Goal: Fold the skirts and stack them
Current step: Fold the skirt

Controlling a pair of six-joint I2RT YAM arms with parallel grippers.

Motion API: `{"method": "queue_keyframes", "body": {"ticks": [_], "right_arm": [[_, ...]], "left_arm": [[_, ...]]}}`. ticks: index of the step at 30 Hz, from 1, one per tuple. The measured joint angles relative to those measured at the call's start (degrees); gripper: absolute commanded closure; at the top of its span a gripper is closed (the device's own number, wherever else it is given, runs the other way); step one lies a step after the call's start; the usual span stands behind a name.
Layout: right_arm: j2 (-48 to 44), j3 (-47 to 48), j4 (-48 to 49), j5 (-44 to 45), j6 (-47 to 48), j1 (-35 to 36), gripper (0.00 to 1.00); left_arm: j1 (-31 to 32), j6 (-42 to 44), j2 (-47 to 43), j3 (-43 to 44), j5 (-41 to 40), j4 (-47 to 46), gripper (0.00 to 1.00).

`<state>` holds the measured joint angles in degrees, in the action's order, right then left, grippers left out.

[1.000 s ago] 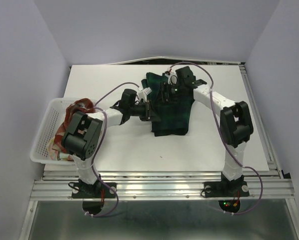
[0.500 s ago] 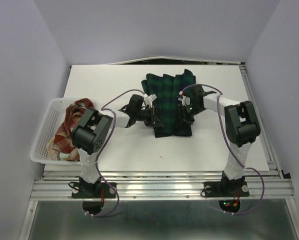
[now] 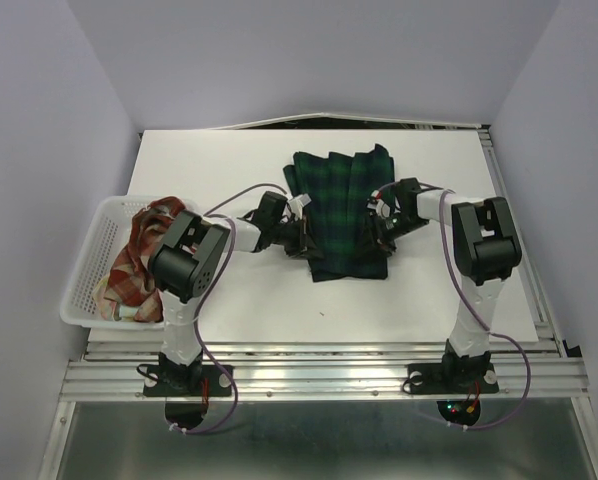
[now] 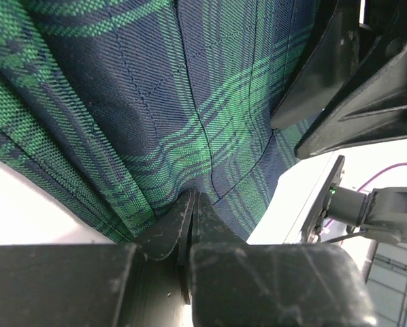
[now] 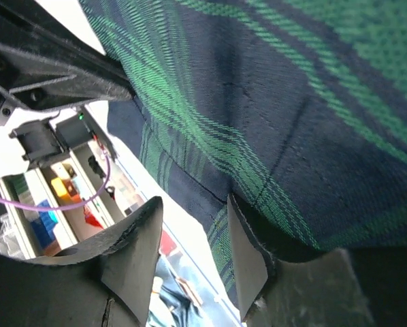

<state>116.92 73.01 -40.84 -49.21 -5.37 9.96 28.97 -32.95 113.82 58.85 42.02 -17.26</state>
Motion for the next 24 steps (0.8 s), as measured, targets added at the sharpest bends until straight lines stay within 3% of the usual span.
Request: {"method": "queue_keyframes", "body": {"ticks": [2, 4, 5, 8, 9, 11, 15, 19, 24], "right_arm": [[-0.1, 0.0, -0.4, -0.8, 0.8, 0.3, 0.48], [-0.7, -0.1, -1.1, -1.9, 1.3, 1.2, 0.44], [-1.6, -0.1, -1.7, -2.4, 1.9, 2.0, 0.43], [-4.3, 0.8, -4.0, -3.1, 3.4, 3.5, 0.38], [-5.3, 2.4, -5.2, -3.1, 3.9, 4.1, 0.37], [-6.0, 7.2, -6.7, -2.9, 4.3, 4.4, 0.36], [-4.9, 21.4, -6.7, -1.2, 4.7, 2.8, 0.33], [1.0, 36.2, -4.2, 0.0, 4.3, 0.8, 0.34], [7.8, 40.0, -2.2, 0.5, 4.1, -0.2, 0.35]], "left_arm": [[-0.2, 2.0, -0.6, 0.0, 0.2, 1.5, 0.97], [-0.4, 5.7, -1.8, 0.4, 0.2, 4.4, 0.91], [-0.6, 8.2, -2.9, 0.5, -0.1, 6.4, 0.8], [-1.5, 14.8, -6.9, 1.0, -0.8, 11.7, 0.62], [-1.9, 17.4, -9.0, 1.4, -1.2, 13.5, 0.49], [-2.2, 21.7, -12.5, 2.4, -2.2, 15.2, 0.4], [-1.9, 31.1, -18.9, 8.0, -7.5, 16.3, 0.38], [0.3, 39.1, -19.4, 13.9, -13.9, 16.0, 0.35], [6.5, 51.6, -19.2, 14.9, -23.6, 17.1, 0.35]]}}
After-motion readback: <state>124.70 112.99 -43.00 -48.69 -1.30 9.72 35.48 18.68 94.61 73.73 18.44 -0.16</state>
